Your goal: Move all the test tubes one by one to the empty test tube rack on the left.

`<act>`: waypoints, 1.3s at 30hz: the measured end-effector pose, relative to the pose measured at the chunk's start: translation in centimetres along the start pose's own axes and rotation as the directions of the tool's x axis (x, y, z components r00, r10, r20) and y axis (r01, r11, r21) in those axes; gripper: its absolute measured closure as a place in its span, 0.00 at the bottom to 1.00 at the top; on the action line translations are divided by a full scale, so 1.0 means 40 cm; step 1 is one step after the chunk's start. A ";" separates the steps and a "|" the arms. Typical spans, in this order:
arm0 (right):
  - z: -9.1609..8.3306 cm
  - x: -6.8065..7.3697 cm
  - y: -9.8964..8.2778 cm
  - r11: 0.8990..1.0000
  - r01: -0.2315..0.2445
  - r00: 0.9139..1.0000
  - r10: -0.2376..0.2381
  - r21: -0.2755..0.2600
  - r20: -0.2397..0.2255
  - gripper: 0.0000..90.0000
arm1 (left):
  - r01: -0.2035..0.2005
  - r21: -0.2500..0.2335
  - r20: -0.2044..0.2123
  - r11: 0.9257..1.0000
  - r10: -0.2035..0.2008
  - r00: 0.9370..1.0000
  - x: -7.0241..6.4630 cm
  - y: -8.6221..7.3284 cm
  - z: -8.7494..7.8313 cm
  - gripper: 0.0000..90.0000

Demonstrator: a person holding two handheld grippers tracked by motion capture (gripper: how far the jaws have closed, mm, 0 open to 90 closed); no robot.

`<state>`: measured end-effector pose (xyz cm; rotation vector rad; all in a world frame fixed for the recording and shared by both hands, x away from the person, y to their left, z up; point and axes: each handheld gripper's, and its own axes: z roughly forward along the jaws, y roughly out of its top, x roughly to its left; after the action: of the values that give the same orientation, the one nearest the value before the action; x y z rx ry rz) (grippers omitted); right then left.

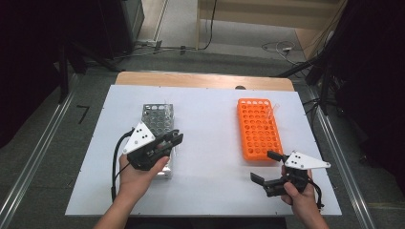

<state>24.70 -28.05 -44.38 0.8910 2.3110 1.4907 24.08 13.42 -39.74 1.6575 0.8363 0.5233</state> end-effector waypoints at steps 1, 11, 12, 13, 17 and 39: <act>-0.005 -0.008 -0.002 1.000 -0.004 1.000 0.004 0.000 0.006 0.00 | 0.000 -0.001 -0.005 1.000 0.000 1.000 0.005 0.002 0.001 0.85; -0.017 -0.052 -0.020 1.000 -0.008 0.999 0.008 -0.009 0.042 0.00 | 0.010 -0.014 -0.063 1.000 -0.011 0.998 0.069 0.021 0.021 0.85; -0.019 -0.056 -0.021 1.000 -0.011 0.999 0.012 -0.013 0.043 0.00 | 0.012 -0.015 -0.066 1.000 -0.013 0.998 0.076 0.024 0.023 0.85; -0.021 -0.058 -0.022 1.000 -0.018 0.999 0.019 -0.011 0.048 0.00 | 0.016 -0.017 -0.075 1.000 -0.017 0.997 0.084 0.028 0.027 0.85; -0.023 -0.065 -0.025 1.000 -0.021 0.998 0.022 -0.013 0.056 0.00 | 0.016 -0.016 -0.097 1.000 -0.018 0.995 0.105 0.040 0.038 0.85; -0.023 -0.074 -0.028 1.000 -0.026 0.998 0.026 -0.012 0.049 0.00 | 0.032 -0.032 -0.171 0.999 -0.037 0.985 0.206 0.067 0.119 0.85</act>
<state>26.13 -30.87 -45.30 0.9474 2.2623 1.4740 33.50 16.33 -39.12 1.5840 0.9765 0.6579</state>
